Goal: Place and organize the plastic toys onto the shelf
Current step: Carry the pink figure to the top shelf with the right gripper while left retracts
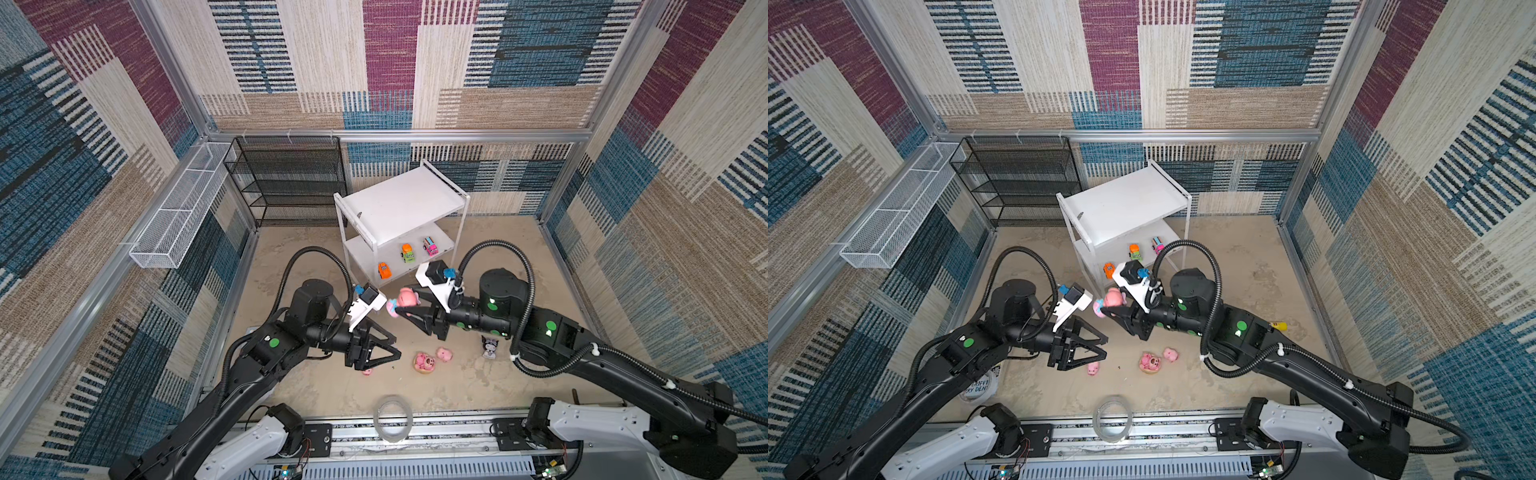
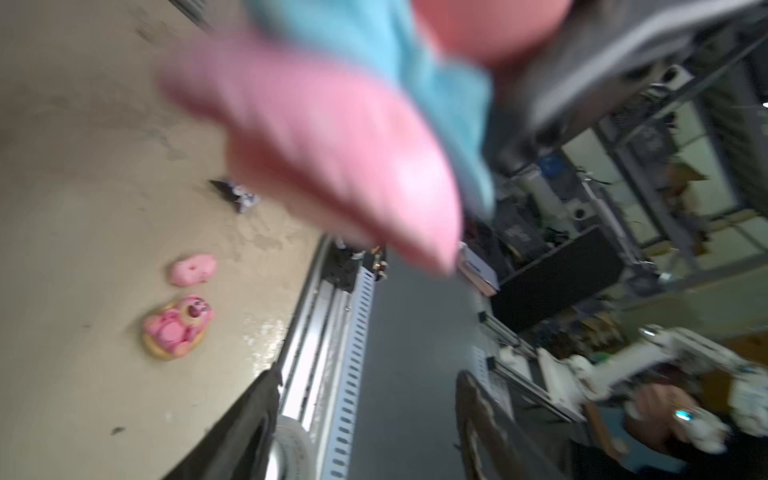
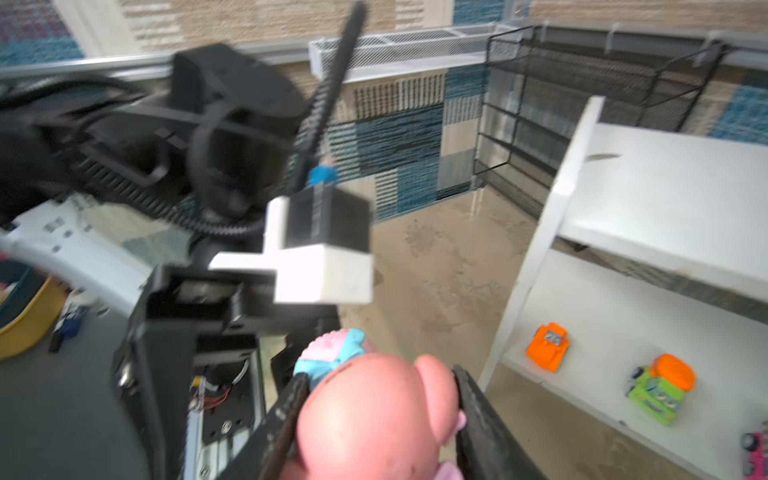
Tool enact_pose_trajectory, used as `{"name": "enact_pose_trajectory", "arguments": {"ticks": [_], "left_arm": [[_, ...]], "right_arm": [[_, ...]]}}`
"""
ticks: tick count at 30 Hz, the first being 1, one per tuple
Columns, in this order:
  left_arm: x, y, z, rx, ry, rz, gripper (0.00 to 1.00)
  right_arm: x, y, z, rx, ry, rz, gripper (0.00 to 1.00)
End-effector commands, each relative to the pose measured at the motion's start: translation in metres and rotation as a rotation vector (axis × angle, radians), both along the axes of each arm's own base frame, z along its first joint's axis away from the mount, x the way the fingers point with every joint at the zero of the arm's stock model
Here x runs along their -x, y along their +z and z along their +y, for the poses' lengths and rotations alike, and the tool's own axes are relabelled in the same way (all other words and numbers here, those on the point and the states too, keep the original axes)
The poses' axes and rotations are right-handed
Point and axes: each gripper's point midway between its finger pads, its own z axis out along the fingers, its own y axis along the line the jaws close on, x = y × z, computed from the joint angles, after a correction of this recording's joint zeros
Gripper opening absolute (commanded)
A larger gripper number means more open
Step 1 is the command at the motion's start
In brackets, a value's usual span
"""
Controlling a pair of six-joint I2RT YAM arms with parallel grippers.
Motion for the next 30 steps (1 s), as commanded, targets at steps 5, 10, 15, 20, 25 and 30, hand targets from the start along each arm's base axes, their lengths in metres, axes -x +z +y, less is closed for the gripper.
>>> {"name": "enact_pose_trajectory", "arguments": {"ticks": [5, 10, 15, 20, 25, 30], "left_arm": [[-0.065, -0.003, 0.067, -0.246, 0.505, -0.351, 0.73], [-0.069, 0.001, 0.076, -0.266, 0.552, -0.404, 0.74], [-0.066, -0.001, 0.086, -0.283, 0.581, -0.423, 0.74], [-0.067, -0.004, 0.087, -0.29, 0.582, -0.421, 0.74], [-0.068, -0.009, 0.084, -0.306, 0.564, -0.41, 0.74], [-0.069, -0.012, 0.082, -0.312, 0.556, -0.403, 0.74]], "right_arm": [[-0.105, 0.033, -0.032, 0.156, -0.407, 0.062, 0.41], [-0.182, 0.043, -0.048, 0.311, -0.616, 0.059, 0.41], [-0.227, 0.043, -0.058, 0.346, -0.737, 0.04, 0.41], [-0.251, 0.048, -0.07, 0.338, -0.827, 0.015, 0.42], [-0.262, 0.037, -0.086, 0.37, -0.867, 0.037, 0.43], [-0.269, 0.026, -0.103, 0.393, -0.904, 0.066, 0.43]]}}
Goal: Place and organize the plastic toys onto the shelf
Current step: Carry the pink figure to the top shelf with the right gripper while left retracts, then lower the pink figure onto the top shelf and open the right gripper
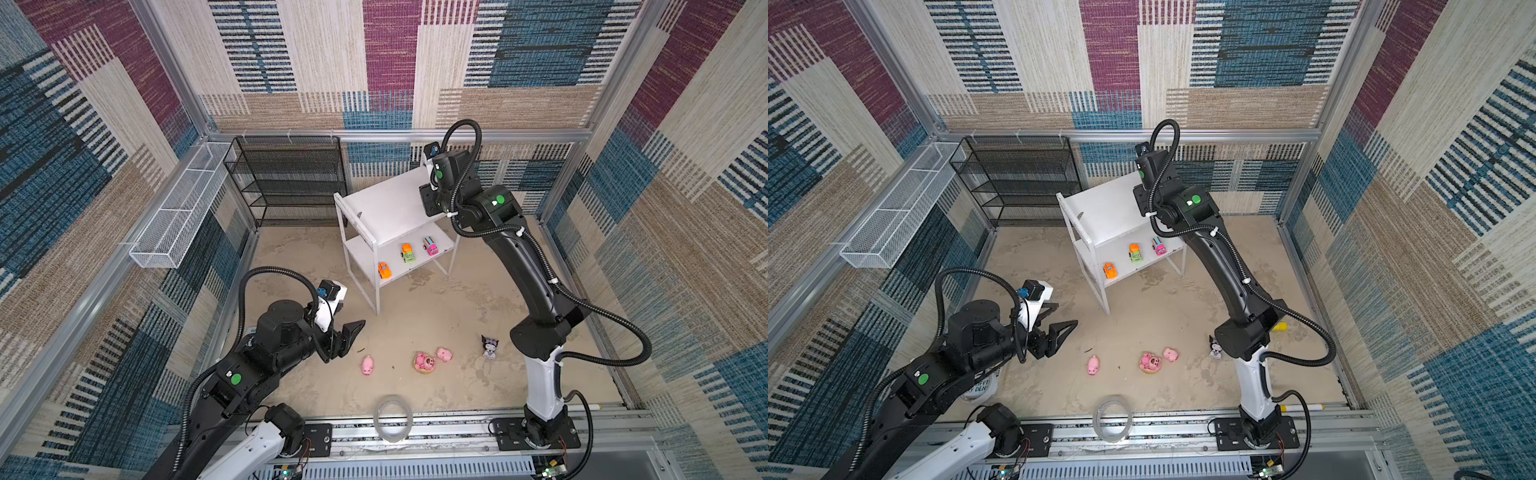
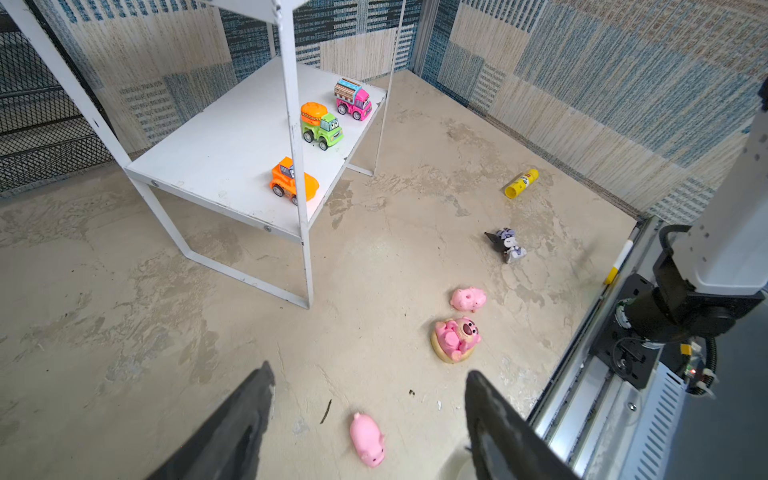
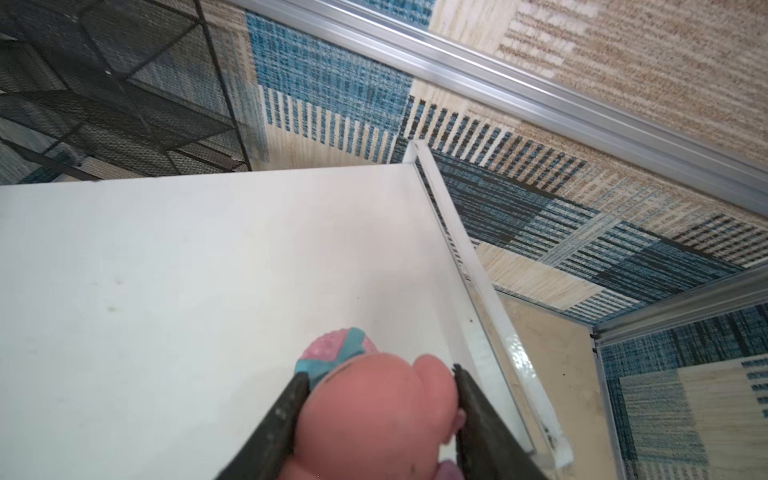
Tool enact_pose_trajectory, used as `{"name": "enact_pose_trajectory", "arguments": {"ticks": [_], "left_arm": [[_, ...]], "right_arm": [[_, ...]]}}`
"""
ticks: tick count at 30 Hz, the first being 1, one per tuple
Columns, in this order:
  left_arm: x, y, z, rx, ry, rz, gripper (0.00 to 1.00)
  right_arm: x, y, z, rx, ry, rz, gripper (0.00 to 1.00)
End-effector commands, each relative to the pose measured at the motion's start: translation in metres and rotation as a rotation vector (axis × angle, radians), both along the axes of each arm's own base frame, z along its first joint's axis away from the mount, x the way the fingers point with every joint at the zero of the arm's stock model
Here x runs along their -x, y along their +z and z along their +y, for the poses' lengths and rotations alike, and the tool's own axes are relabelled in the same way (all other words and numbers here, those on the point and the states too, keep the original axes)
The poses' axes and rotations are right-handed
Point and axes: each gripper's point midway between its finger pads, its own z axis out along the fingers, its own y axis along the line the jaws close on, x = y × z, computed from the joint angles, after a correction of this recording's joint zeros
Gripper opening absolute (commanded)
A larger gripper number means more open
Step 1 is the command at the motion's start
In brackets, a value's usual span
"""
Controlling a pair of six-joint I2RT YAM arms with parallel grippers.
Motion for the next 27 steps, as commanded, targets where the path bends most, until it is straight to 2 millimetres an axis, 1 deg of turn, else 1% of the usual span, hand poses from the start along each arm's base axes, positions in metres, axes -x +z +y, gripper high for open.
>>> {"name": "enact_pose_trajectory", "arguments": {"ticks": [1, 5, 9, 13, 27], "left_arm": [[0.0, -0.003, -0.001, -0.025, -0.017, -0.002, 0.74], [-0.001, -0.005, -0.002, -0.029, -0.021, 0.004, 0.74], [-0.001, -0.005, -0.002, -0.028, -0.02, 0.006, 0.74], [-0.001, -0.006, -0.002, -0.03, -0.02, 0.009, 0.74], [-0.001, -0.008, -0.004, -0.031, -0.027, 0.015, 0.74]], "right_arm": [[-0.002, -0.002, -0.01, 0.006, -0.034, 0.004, 0.43], [-0.007, -0.005, -0.016, -0.012, -0.048, 0.018, 0.44], [-0.006, -0.004, -0.014, -0.031, -0.04, 0.021, 0.44], [-0.006, -0.008, -0.018, -0.019, -0.059, 0.031, 0.46], [-0.008, -0.011, -0.031, 0.008, -0.111, 0.033, 0.5]]}}
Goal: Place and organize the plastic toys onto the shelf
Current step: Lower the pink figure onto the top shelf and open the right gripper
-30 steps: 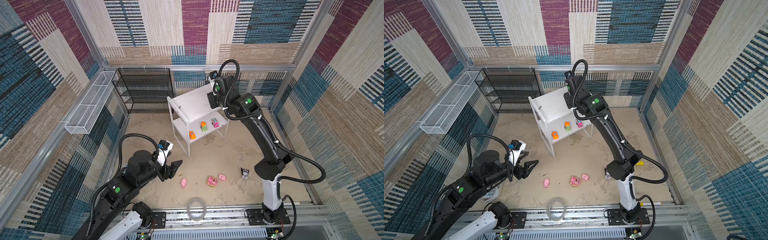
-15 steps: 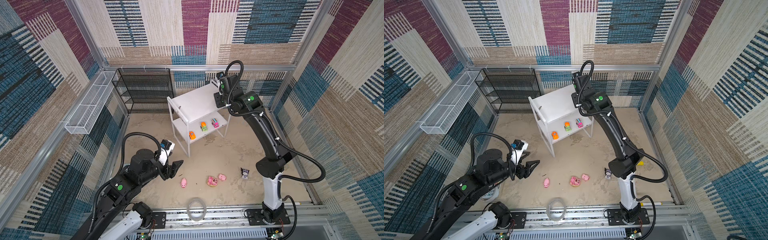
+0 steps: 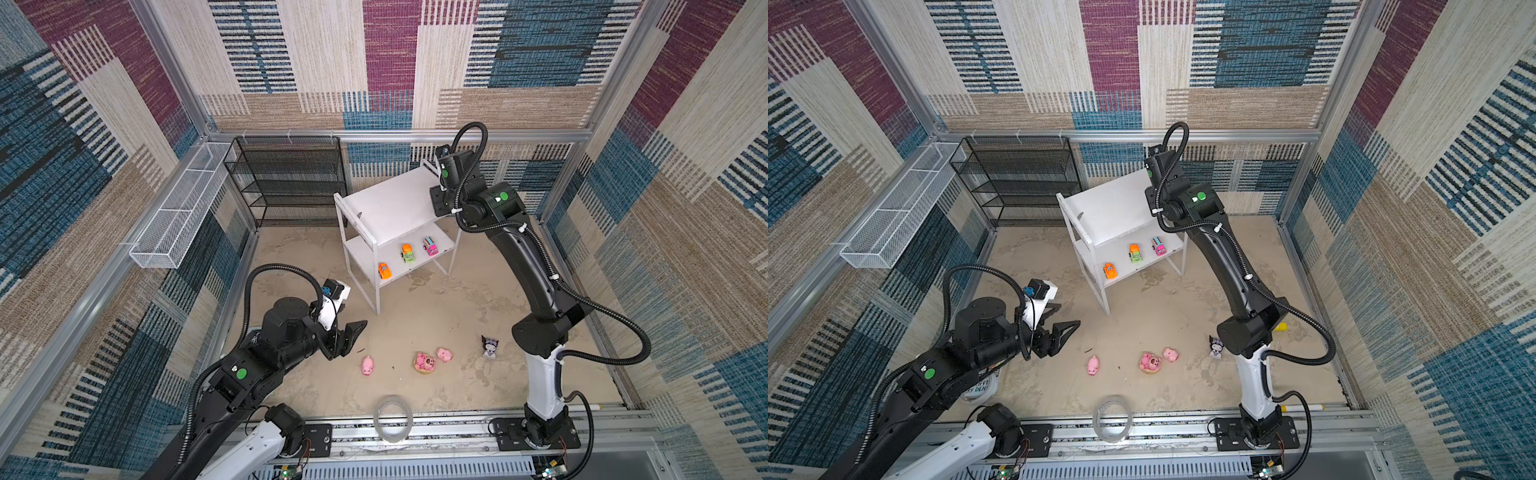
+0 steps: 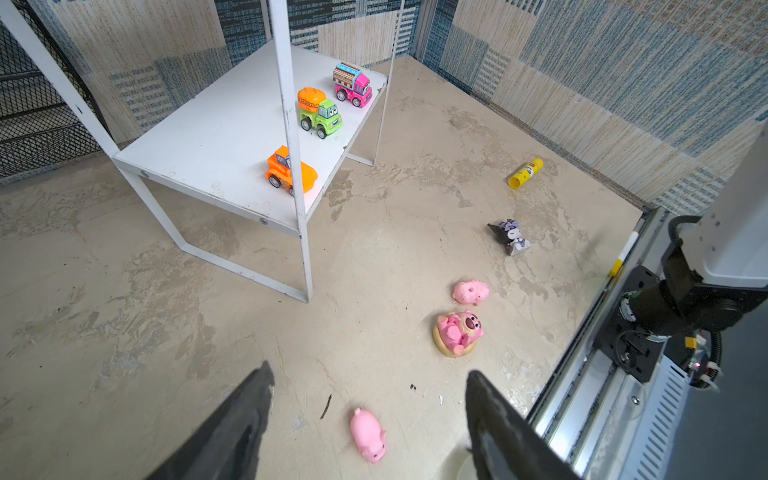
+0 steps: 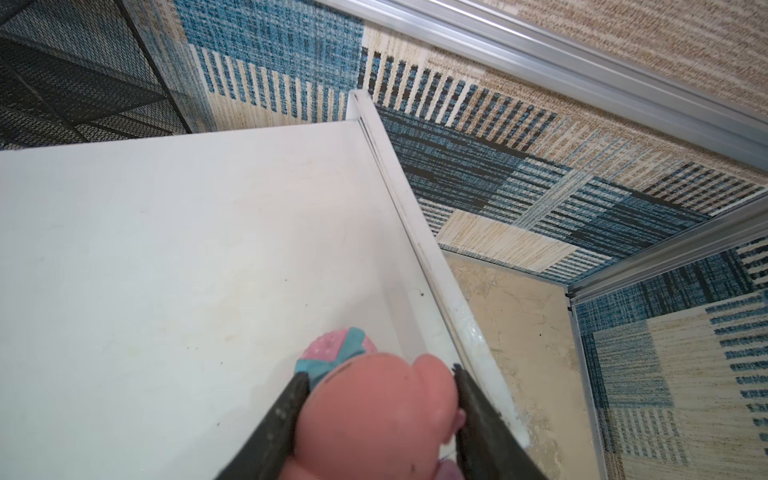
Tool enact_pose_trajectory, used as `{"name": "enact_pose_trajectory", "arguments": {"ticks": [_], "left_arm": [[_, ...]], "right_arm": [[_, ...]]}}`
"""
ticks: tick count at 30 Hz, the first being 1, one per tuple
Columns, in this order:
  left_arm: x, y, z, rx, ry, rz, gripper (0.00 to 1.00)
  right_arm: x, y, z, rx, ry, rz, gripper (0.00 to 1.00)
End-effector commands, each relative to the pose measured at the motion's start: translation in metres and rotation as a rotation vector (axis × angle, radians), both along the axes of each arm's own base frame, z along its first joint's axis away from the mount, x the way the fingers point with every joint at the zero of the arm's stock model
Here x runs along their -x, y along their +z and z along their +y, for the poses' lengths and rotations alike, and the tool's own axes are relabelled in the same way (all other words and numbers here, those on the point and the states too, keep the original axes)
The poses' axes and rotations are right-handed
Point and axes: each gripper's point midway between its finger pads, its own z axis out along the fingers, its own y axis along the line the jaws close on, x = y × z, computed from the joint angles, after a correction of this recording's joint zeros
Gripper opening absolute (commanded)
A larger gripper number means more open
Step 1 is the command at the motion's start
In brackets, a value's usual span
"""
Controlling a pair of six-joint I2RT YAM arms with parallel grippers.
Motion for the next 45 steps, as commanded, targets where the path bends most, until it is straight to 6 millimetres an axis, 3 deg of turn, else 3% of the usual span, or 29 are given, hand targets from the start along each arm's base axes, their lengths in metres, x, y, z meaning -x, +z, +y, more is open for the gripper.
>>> {"name": "enact_pose_trajectory", "arguments": {"ticks": [1, 19, 26, 39, 45], "left_arm": [[0.002, -0.002, -0.001, -0.016, -0.024, -0.004, 0.74], [0.002, -0.002, -0.002, -0.016, -0.025, -0.003, 0.74], [0.001, -0.003, -0.001, -0.019, -0.023, 0.0, 0.74], [-0.001, -0.005, -0.002, -0.026, -0.025, 0.006, 0.74], [-0.002, -0.007, -0.002, -0.028, -0.024, 0.012, 0.74]], "right_arm": [[0.0, 0.002, -0.004, -0.002, -0.022, -0.008, 0.5], [-0.001, 0.001, -0.009, 0.008, -0.037, -0.009, 0.55], [-0.007, 0.001, -0.007, 0.008, -0.032, -0.02, 0.63], [-0.016, 0.004, -0.002, -0.003, -0.016, -0.046, 0.64], [-0.019, 0.009, 0.001, -0.008, -0.008, -0.069, 0.7]]}}
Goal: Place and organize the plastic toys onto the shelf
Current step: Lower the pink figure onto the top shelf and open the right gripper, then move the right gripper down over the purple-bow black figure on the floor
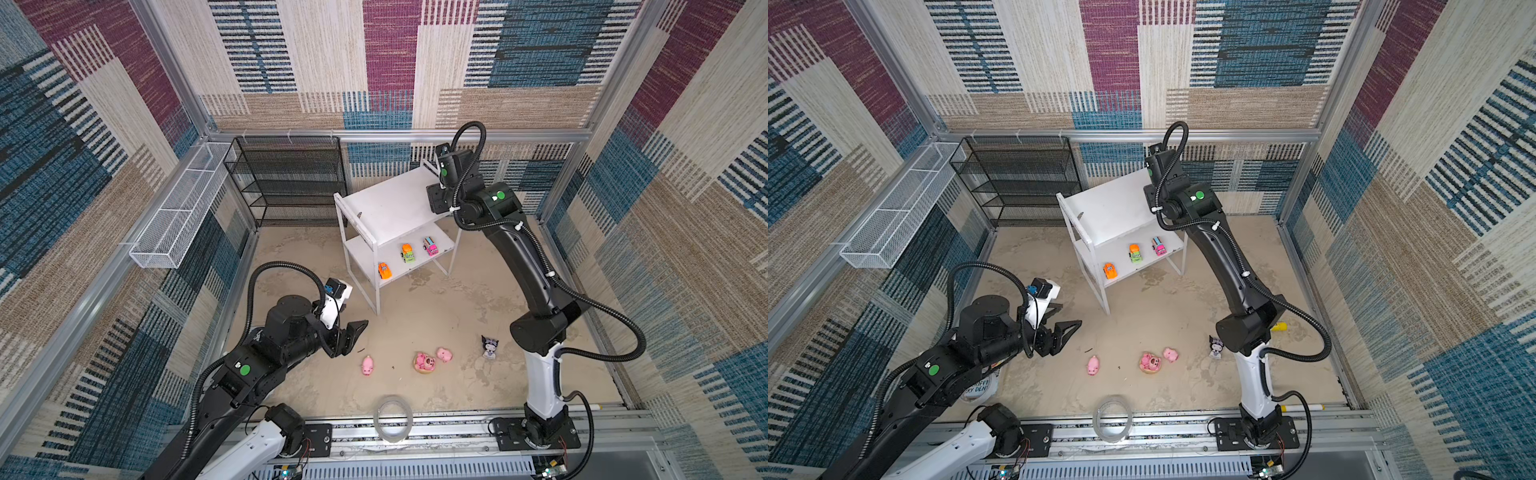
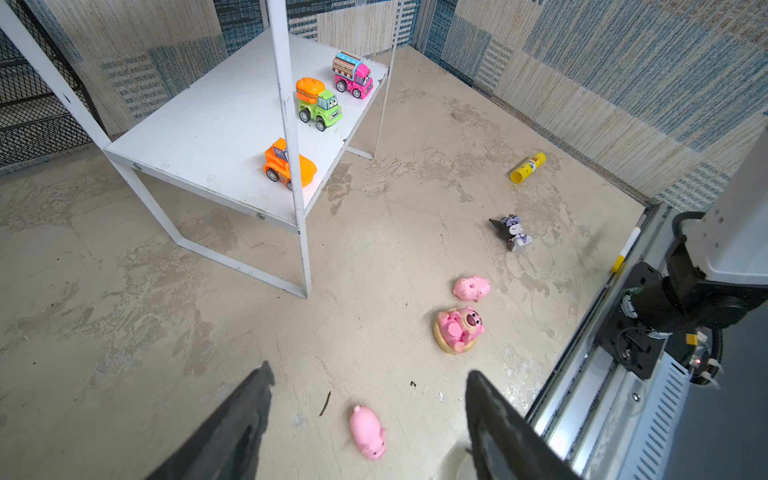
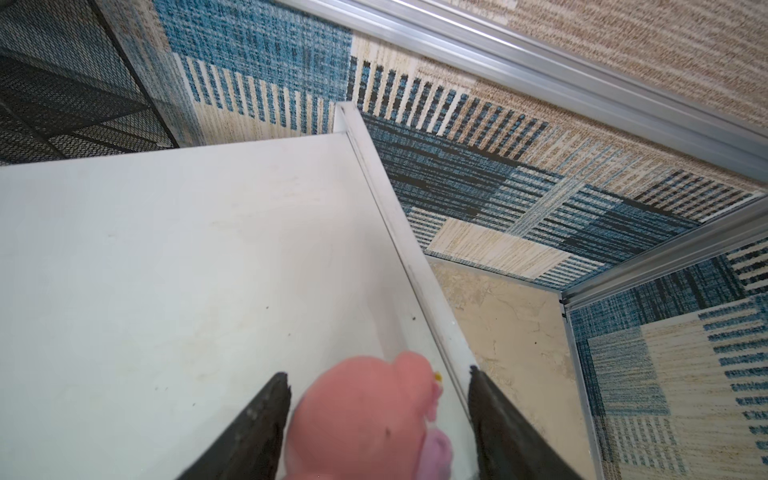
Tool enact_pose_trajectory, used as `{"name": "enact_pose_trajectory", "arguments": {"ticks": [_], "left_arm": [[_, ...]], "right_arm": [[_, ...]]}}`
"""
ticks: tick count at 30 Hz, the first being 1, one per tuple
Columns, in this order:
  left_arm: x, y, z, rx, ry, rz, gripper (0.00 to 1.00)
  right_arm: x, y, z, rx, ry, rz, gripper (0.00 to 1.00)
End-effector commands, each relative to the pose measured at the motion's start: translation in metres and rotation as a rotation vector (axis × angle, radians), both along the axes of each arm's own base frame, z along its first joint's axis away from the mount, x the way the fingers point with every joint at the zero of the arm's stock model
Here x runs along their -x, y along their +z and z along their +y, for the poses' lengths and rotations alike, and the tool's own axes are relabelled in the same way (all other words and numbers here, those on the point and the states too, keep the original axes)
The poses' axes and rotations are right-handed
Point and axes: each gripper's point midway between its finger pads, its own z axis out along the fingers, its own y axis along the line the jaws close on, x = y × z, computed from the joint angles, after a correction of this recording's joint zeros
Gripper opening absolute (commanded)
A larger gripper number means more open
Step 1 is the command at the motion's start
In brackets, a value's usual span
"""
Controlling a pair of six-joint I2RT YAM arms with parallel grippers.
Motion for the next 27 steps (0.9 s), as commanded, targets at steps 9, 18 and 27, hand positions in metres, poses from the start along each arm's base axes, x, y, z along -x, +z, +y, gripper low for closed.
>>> {"name": "enact_pose_trajectory", "arguments": {"ticks": [9, 18, 27], "left_arm": [[0.0, -0.001, -0.001, -0.016, -0.022, -0.004, 0.74], [0.0, 0.0, -0.002, -0.006, -0.028, -0.001, 0.74], [0.004, -0.002, -0.011, 0.012, -0.075, 0.027, 0.75]], "right_arm": [[-0.003, 0.035, 0.008, -0.062, 0.04, -0.105, 0.75], [0.025, 0.063, -0.004, -0.131, 0.048, -0.128, 0.9], [0.116, 0.027, -0.045, -0.279, 0.021, -0.033, 1.0]]}}
